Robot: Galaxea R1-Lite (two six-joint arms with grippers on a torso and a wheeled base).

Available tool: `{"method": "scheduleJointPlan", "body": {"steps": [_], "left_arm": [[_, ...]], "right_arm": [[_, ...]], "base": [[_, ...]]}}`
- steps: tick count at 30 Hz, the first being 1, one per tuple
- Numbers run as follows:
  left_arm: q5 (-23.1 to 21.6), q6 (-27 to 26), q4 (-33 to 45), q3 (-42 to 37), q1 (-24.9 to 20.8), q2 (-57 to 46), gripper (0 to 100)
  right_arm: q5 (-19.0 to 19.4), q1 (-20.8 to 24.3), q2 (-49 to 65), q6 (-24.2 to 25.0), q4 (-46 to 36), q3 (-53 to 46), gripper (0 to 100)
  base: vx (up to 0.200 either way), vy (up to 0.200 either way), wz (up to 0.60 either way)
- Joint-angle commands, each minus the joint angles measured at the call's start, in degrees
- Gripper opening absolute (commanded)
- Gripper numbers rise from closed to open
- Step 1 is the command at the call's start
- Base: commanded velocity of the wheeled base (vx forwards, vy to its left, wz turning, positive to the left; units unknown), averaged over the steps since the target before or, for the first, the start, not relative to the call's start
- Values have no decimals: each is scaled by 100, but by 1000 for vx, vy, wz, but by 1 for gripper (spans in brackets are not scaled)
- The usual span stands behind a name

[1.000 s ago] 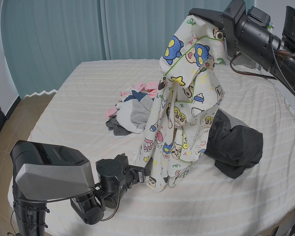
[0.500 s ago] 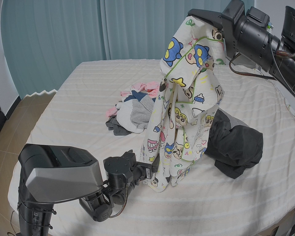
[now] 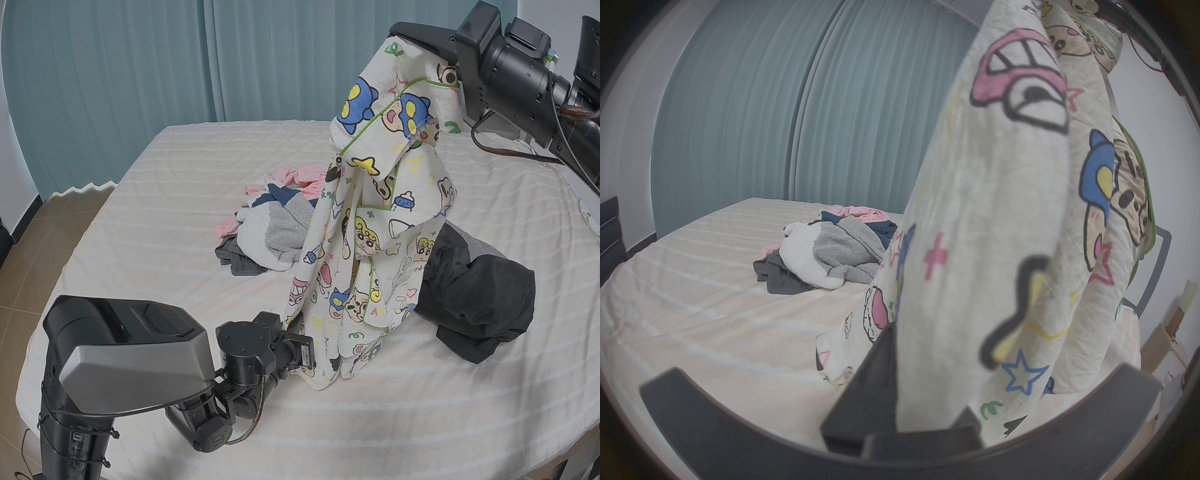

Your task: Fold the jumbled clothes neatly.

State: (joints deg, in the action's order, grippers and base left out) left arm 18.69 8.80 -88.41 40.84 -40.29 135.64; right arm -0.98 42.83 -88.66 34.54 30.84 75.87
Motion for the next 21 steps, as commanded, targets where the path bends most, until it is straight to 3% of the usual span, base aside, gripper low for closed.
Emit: {"method": "scheduleJointPlan", "body": {"steps": [1,2,8,21], "left_arm": [[3,43,-19,-243,4,-249,0],[-49,113,-45,-559,4,-557,0],[-120,438,-71,-1096,162,-1515,0],[-383,473,113,-1799,425,-3246,0]], "right_arm": [[10,-187,139,1,1,-196,0],[36,-398,253,9,10,-389,0],[194,-688,613,18,18,-943,0],[185,-1268,1141,18,18,-1567,0]], "base": [[0,0,0],[0,0,0],[0,0,0],[0,0,0]]}}
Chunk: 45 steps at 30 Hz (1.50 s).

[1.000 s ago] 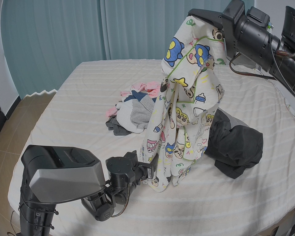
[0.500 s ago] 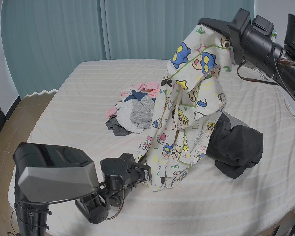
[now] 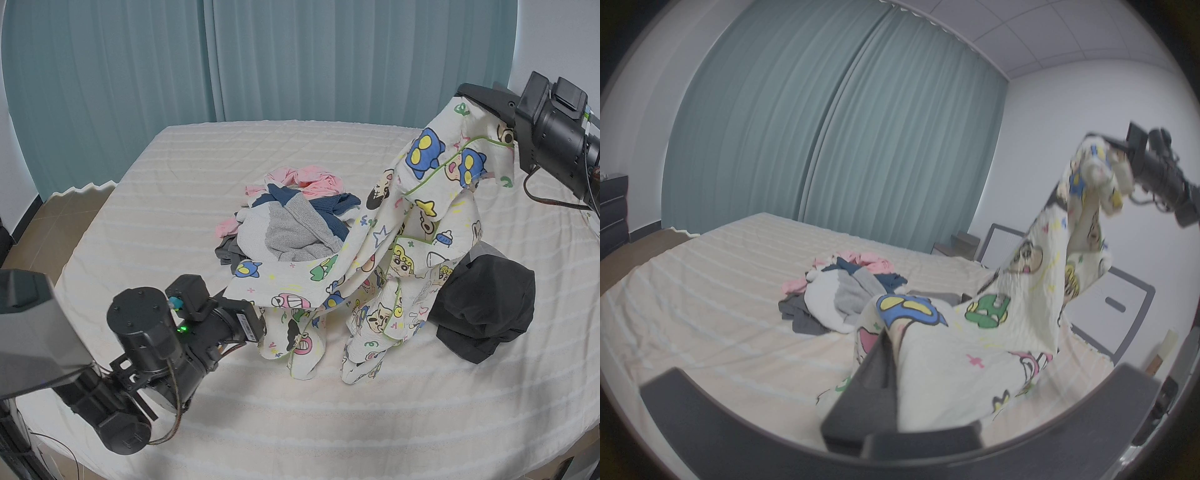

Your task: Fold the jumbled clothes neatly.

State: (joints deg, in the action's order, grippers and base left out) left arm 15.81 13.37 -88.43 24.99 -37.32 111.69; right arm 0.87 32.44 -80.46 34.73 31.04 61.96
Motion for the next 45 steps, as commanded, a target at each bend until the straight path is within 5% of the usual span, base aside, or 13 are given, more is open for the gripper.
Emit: {"method": "scheduleJointPlan", "body": {"steps": [1,8,16,21,30,45], "left_arm": [[-96,16,274,-188,207,-1097,0],[-272,-1,1153,76,532,-2099,0],[-702,-19,3666,1351,1007,-3663,0],[-702,-28,4589,2001,1007,-4120,0],[-658,-54,4703,2106,1007,-4498,0],[-632,-54,4703,1518,998,-4815,0]], "right_arm": [[1,-229,434,-1,-10,-211,0],[-7,-238,751,-10,-28,-501,0],[19,-317,1032,-63,-36,-712,0],[230,-291,1366,-124,-168,-967,0],[590,-247,1850,-441,-186,-1011,0],[625,43,1990,-467,-177,-1160,0]], "base": [[0,0,0],[0,0,0],[0,0,0],[0,0,0],[0,0,0],[-53,0,0]]}}
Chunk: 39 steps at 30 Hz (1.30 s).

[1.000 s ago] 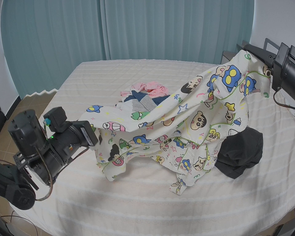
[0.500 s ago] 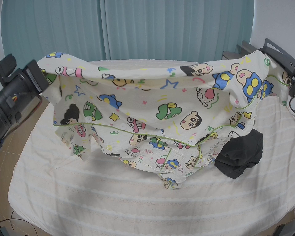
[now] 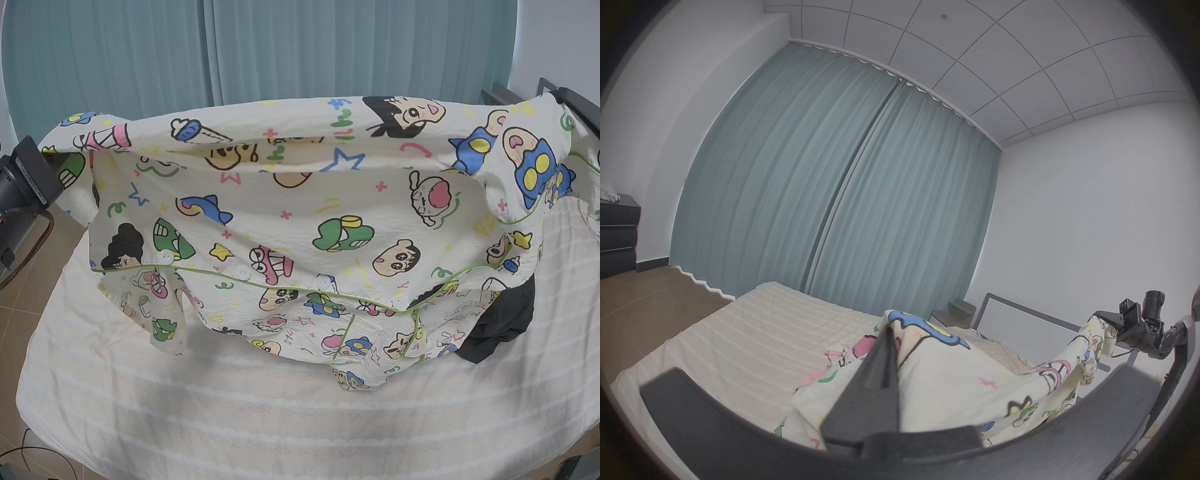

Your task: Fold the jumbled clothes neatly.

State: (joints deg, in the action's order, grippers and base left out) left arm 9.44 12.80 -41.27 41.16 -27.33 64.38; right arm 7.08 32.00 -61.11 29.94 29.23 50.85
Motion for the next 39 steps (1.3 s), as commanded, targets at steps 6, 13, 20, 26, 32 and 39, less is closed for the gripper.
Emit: {"method": "scheduleJointPlan", "body": {"steps": [6,13,20,26,32,39], "left_arm": [[6,3,-13,-204,-18,-154,0],[-3,12,-13,-380,-44,-206,0],[-3,21,-13,-582,-44,-400,0],[14,21,4,-653,-44,-400,0],[6,21,-4,-723,-44,-470,0],[14,21,-4,-758,-35,-479,0]], "right_arm": [[4,96,126,38,-5,-84,0],[12,105,161,47,-5,-154,0],[65,96,249,65,-5,-145,0],[65,96,222,65,-14,-224,0],[65,96,222,65,-14,-303,0],[65,96,196,65,-14,-312,0]], "base": [[-200,0,0],[-200,0,0],[-114,0,0],[0,0,0],[0,0,0],[0,200,0]]}}
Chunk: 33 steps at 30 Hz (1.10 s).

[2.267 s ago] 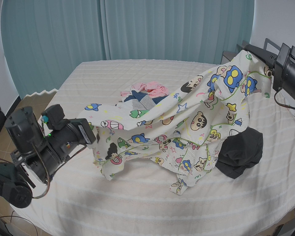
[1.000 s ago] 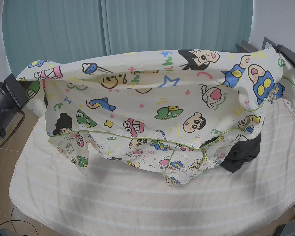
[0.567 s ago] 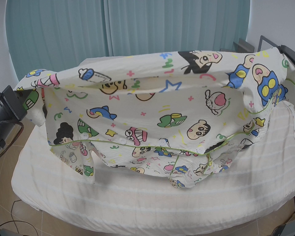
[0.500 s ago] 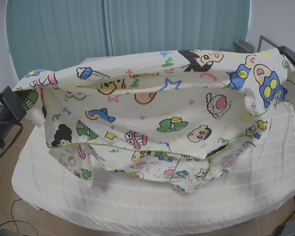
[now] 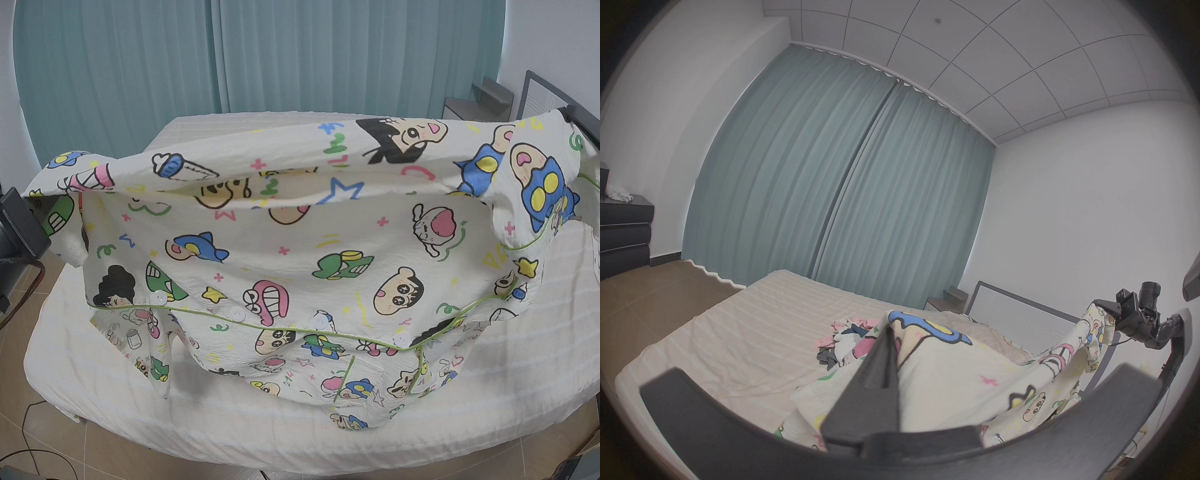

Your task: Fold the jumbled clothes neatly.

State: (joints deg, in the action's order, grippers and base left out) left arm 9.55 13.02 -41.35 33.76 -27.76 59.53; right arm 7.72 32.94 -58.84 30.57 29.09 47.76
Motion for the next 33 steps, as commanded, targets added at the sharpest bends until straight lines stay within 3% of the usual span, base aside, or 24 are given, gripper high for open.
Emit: {"method": "scheduleJointPlan", "body": {"steps": [1,33], "left_arm": [[12,-1,4,-18,7,6,0],[3,-19,13,-27,51,-38,0]], "right_arm": [[2,2,-39,1,1,-4,0],[46,2,-233,1,1,-4,0]], "base": [[0,200,0],[0,200,0]]}}
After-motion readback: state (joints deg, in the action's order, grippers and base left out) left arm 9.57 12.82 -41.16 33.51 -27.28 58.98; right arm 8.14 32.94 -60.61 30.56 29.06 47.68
